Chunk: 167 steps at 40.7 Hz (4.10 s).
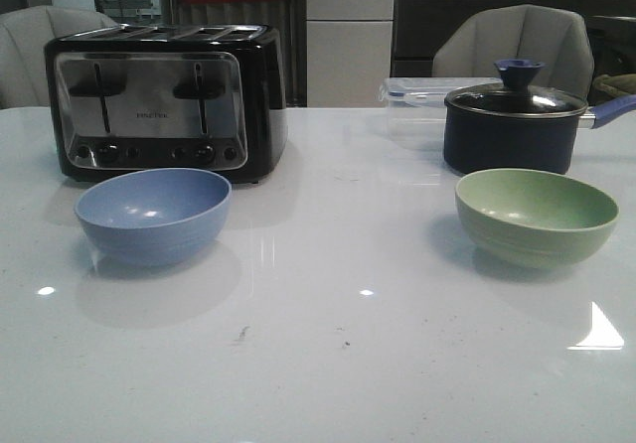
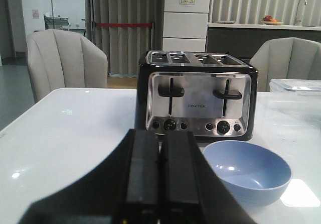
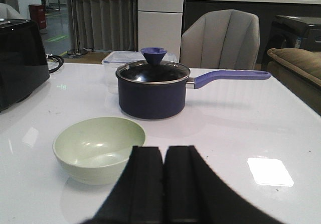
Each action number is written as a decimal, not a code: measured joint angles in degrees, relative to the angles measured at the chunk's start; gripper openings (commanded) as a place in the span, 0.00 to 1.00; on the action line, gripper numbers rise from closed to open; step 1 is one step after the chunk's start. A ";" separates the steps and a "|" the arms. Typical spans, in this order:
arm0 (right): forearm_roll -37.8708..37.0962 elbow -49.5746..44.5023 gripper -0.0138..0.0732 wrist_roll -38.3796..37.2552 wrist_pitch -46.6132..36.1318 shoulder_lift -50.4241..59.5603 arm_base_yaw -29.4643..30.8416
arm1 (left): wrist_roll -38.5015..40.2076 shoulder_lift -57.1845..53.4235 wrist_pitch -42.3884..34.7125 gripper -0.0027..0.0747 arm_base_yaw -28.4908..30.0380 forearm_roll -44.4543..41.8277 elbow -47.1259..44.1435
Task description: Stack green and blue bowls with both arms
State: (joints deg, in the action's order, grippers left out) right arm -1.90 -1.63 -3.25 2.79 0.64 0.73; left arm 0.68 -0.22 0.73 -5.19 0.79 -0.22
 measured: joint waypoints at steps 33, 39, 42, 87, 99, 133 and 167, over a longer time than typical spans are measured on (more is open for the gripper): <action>0.00 0.00 0.22 0.00 -1.91 0.00 0.00 | 0.00 0.00 -2.71 0.15 0.00 0.00 0.00; 0.00 3.86 0.22 0.00 -1.14 0.00 0.00 | 0.00 0.00 -4.06 0.15 0.00 -0.12 3.06; 0.00 7.78 0.22 0.00 0.20 0.00 0.00 | 0.00 0.00 -3.38 0.15 0.00 -0.12 6.97; 0.00 36.25 0.35 0.00 37.21 -42.54 0.00 | 0.00 32.69 33.17 0.22 0.00 0.02 35.39; 0.00 36.25 0.85 0.00 37.86 -49.28 0.00 | -0.19 34.18 33.31 0.69 0.00 0.02 35.39; 9.16 61.57 0.84 1.28 33.99 -91.58 0.00 | -0.32 34.18 33.31 0.69 0.00 0.02 35.39; 11.98 74.93 0.23 5.77 38.49 -108.57 0.00 | -0.32 34.18 33.31 0.69 0.00 0.02 35.39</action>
State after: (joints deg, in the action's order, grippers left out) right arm 10.08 73.29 2.51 41.28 -107.93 0.73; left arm 0.35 33.95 34.04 -5.19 0.81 35.17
